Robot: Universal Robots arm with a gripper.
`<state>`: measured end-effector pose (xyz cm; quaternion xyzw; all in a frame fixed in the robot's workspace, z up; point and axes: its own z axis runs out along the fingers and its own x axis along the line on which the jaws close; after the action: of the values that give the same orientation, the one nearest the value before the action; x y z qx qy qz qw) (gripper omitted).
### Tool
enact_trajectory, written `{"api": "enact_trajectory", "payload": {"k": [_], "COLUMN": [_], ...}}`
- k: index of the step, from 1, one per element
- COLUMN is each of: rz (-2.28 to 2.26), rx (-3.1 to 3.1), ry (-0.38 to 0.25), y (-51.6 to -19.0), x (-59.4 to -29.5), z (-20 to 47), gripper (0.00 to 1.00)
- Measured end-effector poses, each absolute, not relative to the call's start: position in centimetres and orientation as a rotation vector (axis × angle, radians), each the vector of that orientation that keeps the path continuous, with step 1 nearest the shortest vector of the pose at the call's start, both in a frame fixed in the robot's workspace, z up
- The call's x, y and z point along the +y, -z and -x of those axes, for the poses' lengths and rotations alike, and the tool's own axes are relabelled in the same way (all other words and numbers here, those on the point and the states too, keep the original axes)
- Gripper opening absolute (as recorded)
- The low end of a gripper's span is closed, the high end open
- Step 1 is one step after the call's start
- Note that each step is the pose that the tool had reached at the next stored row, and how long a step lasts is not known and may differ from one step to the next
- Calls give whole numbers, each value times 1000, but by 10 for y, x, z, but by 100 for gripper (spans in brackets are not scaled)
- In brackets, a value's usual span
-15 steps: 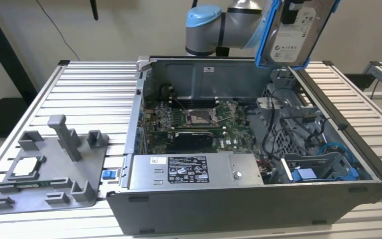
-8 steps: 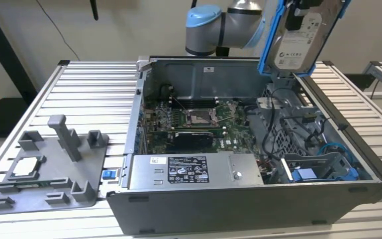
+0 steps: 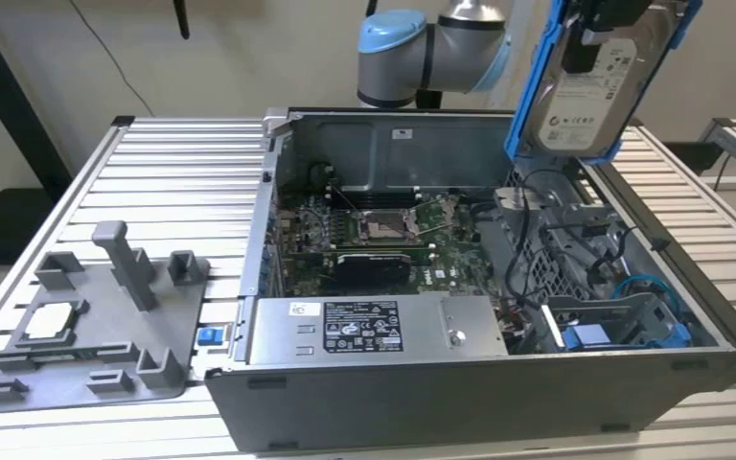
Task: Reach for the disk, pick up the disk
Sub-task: 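Pick up the disk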
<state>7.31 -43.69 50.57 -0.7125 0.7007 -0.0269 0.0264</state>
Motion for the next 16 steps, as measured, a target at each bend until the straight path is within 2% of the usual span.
{"api": "enact_trajectory", "payload": {"k": [16], "rz": [2203], "rx": [2170], "ry": [90], "y": [-501], "x": [-498], "z": [-73], "gripper": [0]}}
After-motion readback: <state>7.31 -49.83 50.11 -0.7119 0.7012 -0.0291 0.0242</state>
